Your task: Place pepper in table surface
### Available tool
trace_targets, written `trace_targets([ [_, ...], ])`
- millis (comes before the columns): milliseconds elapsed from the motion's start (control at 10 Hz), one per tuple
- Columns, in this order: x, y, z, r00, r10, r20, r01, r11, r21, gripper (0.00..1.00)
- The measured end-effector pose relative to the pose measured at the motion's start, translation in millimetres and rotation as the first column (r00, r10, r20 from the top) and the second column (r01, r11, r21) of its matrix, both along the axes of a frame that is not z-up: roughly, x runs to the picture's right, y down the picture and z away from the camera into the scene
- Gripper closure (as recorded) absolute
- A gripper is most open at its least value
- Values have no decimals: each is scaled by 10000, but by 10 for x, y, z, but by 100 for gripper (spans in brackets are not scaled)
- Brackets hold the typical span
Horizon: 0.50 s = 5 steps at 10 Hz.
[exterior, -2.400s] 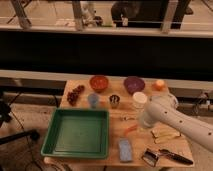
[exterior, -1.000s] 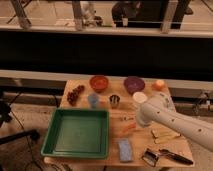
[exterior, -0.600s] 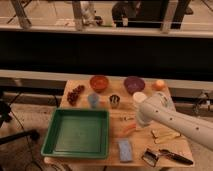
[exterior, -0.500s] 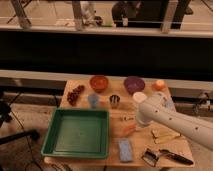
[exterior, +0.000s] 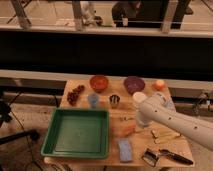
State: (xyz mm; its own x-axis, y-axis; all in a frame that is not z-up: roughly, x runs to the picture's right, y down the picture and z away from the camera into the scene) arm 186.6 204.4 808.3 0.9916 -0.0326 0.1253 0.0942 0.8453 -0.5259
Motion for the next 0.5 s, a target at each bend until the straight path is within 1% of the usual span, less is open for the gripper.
trace_targets([
  [500,-36,14,-27,9998,25,212,-25,10000,-22,20],
])
